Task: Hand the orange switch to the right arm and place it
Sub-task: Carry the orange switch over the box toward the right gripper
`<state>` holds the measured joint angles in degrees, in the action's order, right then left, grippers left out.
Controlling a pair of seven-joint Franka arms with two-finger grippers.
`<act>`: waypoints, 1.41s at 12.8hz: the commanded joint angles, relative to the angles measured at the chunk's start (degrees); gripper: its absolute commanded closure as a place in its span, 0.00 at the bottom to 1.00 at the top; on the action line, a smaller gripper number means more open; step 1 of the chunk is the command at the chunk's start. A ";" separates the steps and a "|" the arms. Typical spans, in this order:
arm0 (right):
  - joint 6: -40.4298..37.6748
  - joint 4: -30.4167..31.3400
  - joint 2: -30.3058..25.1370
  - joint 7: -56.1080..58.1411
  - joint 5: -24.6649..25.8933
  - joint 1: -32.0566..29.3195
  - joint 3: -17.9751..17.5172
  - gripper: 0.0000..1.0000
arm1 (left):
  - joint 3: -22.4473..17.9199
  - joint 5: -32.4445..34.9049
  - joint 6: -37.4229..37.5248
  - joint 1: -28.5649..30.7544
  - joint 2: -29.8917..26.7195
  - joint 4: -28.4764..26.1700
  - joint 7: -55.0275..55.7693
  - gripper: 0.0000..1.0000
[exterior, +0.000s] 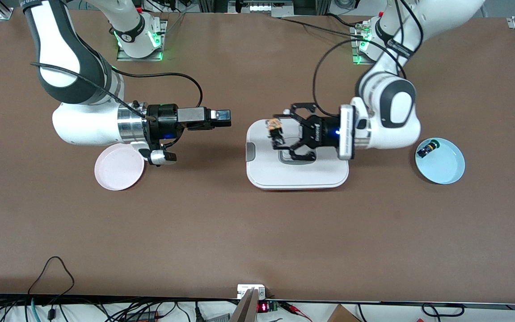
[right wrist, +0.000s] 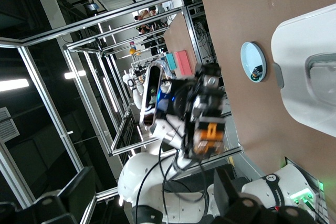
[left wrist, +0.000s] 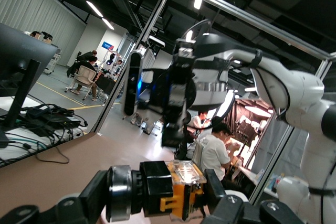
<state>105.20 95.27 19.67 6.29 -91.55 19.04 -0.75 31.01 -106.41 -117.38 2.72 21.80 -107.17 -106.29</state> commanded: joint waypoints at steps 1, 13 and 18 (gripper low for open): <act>-2.98 0.97 0.02 1.45 -1.17 -2.34 -0.04 0.00 | 3.51 -3.54 -4.95 0.09 -1.76 2.47 3.88 1.00; -2.55 1.14 1.69 -1.10 -1.88 0.73 -0.04 0.00 | 4.49 -3.45 -15.41 -4.65 0.09 6.79 5.91 1.00; -2.90 1.23 1.69 -1.19 -1.70 2.04 -0.04 0.00 | 4.49 -3.36 -15.78 -5.36 0.17 6.79 6.35 1.00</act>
<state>102.50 96.24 21.61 5.37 -92.14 20.08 -0.81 35.42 -108.73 -132.21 -1.99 20.93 -102.07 -99.99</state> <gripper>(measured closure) 0.000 0.216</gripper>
